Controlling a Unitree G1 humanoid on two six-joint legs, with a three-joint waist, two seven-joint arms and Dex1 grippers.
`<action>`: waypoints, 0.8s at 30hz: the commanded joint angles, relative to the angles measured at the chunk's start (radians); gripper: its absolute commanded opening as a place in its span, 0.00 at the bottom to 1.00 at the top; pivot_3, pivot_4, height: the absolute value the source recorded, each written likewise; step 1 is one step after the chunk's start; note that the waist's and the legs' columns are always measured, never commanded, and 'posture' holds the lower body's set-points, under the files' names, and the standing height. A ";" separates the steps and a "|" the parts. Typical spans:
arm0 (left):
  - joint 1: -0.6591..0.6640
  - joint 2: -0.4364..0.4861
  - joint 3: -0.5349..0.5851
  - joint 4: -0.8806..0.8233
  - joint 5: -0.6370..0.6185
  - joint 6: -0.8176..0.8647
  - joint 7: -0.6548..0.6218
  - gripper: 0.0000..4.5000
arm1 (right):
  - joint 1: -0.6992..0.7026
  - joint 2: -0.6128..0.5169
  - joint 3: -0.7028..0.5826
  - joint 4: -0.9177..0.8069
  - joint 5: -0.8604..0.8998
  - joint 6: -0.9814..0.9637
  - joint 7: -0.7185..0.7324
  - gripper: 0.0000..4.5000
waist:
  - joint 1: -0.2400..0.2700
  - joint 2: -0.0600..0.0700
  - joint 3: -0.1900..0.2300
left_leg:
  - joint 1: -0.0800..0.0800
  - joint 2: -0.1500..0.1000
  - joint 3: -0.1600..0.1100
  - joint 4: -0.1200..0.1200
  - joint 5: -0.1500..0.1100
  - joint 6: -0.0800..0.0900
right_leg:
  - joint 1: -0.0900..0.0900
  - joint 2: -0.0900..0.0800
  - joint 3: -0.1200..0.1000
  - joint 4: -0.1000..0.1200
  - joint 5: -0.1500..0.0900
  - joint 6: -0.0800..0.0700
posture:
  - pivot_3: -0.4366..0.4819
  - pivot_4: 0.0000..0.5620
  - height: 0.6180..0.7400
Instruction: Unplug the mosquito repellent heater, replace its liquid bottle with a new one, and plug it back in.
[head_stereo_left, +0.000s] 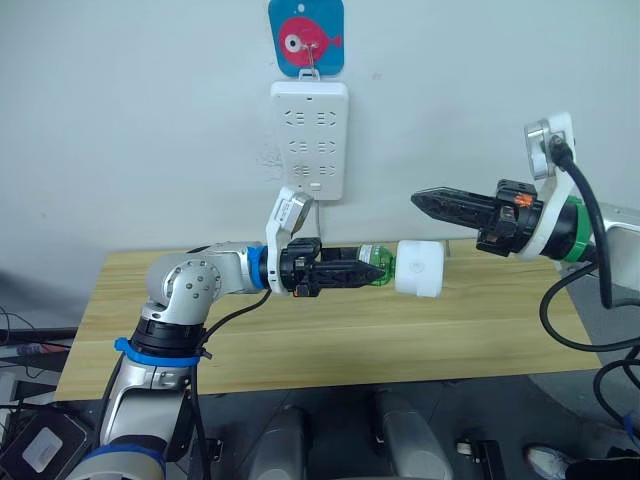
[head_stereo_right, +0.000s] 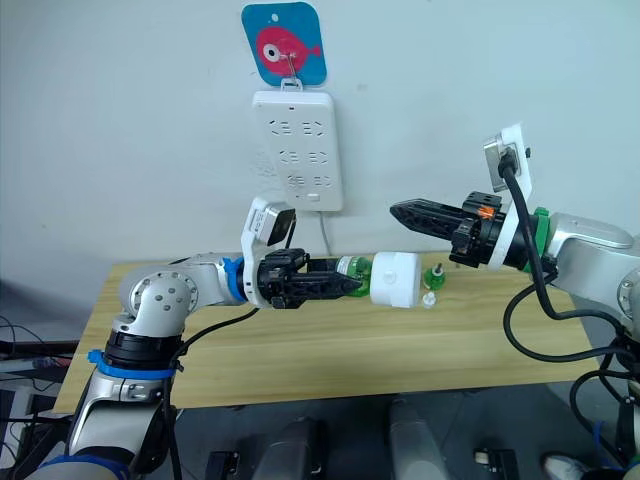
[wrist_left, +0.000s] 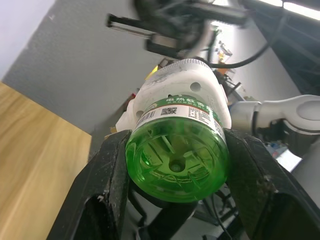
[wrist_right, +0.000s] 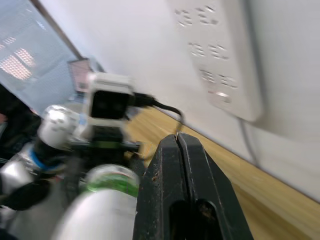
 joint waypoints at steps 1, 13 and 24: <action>-0.028 -0.003 0.041 -0.028 -0.059 0.022 -0.010 0.54 | 0.034 -0.019 -0.013 -0.037 -0.053 0.015 0.084 0.00 | 0.000 0.000 0.000 | 0.000 0.000 0.000 0.000 0.000 0.000 | 0.000 0.000 0.000 0.000 0.000 0.000 | 0.25 0.33 1.00; -0.052 -0.043 0.108 0.011 -0.160 0.108 0.074 0.54 | 0.114 -0.020 -0.013 -0.167 0.058 0.087 0.134 0.00 | 0.000 0.000 0.000 | 0.000 0.000 -0.001 0.000 0.000 0.000 | 0.000 0.000 0.000 0.000 0.000 0.000 | 0.25 0.33 1.00; -0.059 -0.078 0.126 0.046 -0.112 0.048 0.147 0.54 | 0.148 -0.051 -0.023 -0.204 0.269 0.045 0.008 0.00 | 0.001 0.000 0.000 | 0.000 0.000 0.000 0.000 0.000 0.000 | 0.000 0.000 0.000 0.000 0.000 0.000 | 0.25 0.33 1.00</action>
